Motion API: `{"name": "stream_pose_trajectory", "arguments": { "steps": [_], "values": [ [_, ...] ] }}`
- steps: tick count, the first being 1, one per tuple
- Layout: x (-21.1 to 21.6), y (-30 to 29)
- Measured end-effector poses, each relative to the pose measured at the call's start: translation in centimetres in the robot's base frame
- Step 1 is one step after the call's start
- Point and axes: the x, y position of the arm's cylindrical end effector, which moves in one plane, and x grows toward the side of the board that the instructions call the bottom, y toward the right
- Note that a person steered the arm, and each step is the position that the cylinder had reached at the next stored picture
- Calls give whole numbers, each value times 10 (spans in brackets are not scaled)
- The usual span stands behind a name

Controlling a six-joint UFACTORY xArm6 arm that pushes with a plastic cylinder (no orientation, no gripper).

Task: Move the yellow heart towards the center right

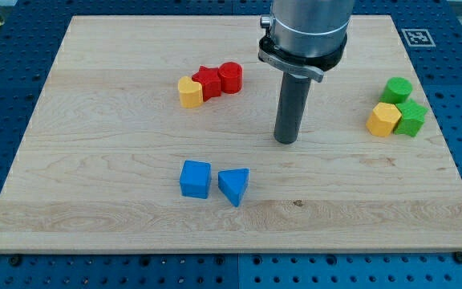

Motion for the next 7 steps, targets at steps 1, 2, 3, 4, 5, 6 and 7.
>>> {"name": "stream_pose_trajectory", "arguments": {
  "steps": [1, 2, 3, 4, 5, 6, 7],
  "values": [
    [0, -6],
    [0, -23],
    [0, -51],
    [-3, -79],
    [-7, -114],
    [-29, -152],
    [-56, -195]
  ]
}}
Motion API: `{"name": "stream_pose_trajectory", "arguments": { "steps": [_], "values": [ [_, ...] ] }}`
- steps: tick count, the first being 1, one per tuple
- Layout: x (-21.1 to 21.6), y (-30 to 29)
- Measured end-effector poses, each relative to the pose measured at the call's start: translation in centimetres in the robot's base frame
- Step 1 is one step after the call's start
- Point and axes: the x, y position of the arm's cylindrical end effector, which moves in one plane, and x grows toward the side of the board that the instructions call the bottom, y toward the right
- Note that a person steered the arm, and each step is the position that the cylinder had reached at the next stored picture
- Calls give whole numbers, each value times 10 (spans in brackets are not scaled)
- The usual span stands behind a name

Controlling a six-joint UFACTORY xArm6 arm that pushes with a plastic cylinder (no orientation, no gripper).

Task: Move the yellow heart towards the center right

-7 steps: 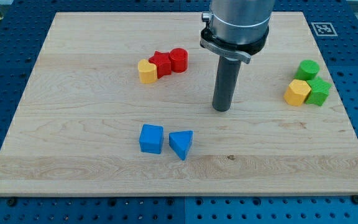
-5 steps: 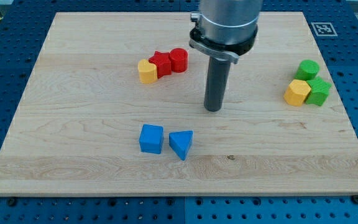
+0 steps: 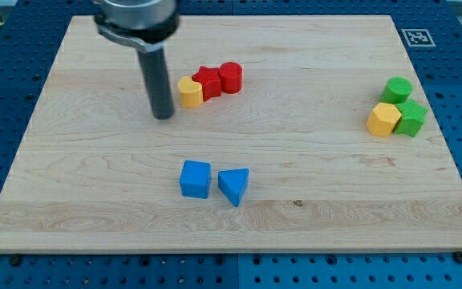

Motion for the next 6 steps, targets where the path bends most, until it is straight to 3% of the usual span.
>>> {"name": "stream_pose_trajectory", "arguments": {
  "steps": [1, 3, 4, 6],
  "values": [
    [-35, -29],
    [-50, -30],
    [-50, 10],
    [2, 53]
  ]
}}
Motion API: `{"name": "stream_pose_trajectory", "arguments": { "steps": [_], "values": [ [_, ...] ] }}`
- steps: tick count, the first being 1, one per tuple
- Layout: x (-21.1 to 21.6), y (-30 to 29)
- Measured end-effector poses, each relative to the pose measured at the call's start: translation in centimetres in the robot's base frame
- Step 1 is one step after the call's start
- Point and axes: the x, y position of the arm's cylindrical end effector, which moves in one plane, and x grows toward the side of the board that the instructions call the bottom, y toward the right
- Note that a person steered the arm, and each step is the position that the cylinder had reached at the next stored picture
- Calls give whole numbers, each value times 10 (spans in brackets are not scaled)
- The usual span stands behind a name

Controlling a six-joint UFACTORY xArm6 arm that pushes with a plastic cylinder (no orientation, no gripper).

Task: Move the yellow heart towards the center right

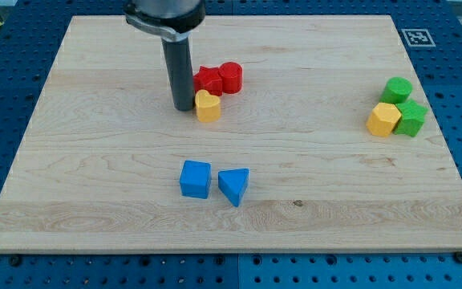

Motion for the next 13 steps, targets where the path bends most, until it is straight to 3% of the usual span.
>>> {"name": "stream_pose_trajectory", "arguments": {
  "steps": [5, 8, 13],
  "values": [
    [28, 169],
    [41, 215],
    [20, 264]
  ]
}}
